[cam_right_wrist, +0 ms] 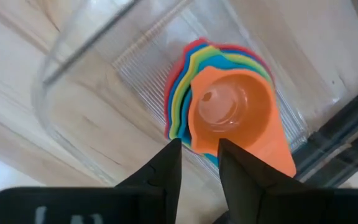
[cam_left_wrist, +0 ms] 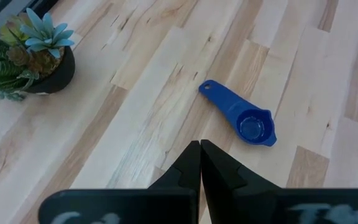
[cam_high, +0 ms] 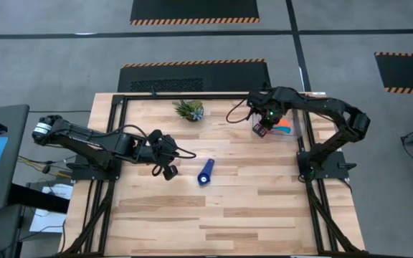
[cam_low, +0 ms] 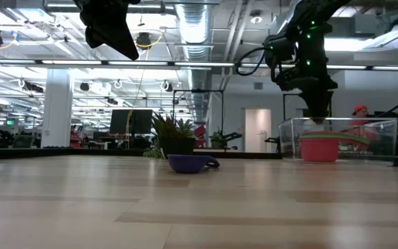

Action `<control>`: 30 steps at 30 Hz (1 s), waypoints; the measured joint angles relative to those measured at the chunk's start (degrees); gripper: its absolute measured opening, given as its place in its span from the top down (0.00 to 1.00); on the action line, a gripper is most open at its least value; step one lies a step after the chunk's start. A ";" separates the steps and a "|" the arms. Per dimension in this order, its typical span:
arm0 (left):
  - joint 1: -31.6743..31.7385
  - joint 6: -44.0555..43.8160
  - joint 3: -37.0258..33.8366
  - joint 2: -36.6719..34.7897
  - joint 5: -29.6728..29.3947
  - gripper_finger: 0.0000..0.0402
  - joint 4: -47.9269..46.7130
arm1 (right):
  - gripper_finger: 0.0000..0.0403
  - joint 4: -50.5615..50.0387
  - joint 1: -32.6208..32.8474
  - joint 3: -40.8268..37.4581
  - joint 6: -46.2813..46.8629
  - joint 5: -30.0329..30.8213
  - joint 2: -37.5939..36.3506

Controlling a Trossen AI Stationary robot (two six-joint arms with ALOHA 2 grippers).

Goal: Nest measuring cups in basket
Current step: Stack the orange measuring cup on top of the light blue measuring cup in the transparent bin

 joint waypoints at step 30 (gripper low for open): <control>-0.01 -0.09 0.00 0.00 1.20 1.00 0.11 | 0.73 -0.89 -14.87 -3.87 8.41 5.06 -0.09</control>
